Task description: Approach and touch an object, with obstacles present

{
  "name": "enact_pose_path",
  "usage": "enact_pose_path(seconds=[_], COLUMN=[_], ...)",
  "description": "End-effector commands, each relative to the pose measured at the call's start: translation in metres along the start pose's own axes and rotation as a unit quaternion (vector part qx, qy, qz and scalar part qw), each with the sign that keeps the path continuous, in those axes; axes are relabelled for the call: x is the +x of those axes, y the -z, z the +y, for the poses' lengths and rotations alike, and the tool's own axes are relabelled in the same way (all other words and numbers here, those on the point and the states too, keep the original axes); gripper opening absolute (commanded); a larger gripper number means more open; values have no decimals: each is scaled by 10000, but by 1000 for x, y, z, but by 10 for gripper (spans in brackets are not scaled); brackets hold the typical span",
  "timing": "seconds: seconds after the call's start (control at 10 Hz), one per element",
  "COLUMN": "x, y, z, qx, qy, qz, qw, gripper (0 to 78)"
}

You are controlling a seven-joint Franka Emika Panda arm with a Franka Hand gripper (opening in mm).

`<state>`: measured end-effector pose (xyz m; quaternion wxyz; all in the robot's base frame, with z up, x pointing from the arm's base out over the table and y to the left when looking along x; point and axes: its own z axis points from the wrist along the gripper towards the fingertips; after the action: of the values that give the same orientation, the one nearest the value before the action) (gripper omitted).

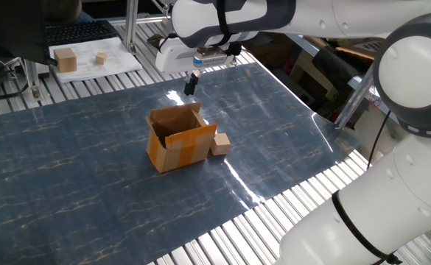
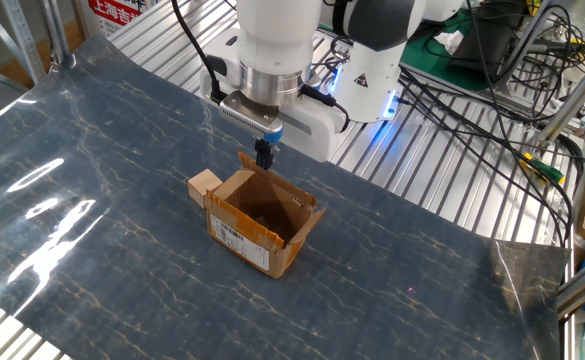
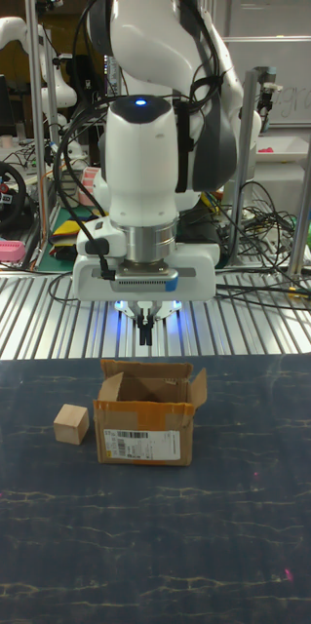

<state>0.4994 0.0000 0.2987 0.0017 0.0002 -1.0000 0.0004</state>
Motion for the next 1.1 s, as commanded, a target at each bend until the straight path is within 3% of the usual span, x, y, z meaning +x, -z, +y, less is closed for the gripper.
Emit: enact_pose_path(seconds=[0.1,0.2,1.1], x=[0,0,-1], y=[0,0,0], z=[0,0,-1], qx=[51,125,148], qy=[-876,-859,-814], qz=[222,218,216], qw=[9959,9960,9963], gripper=[0,0,0])
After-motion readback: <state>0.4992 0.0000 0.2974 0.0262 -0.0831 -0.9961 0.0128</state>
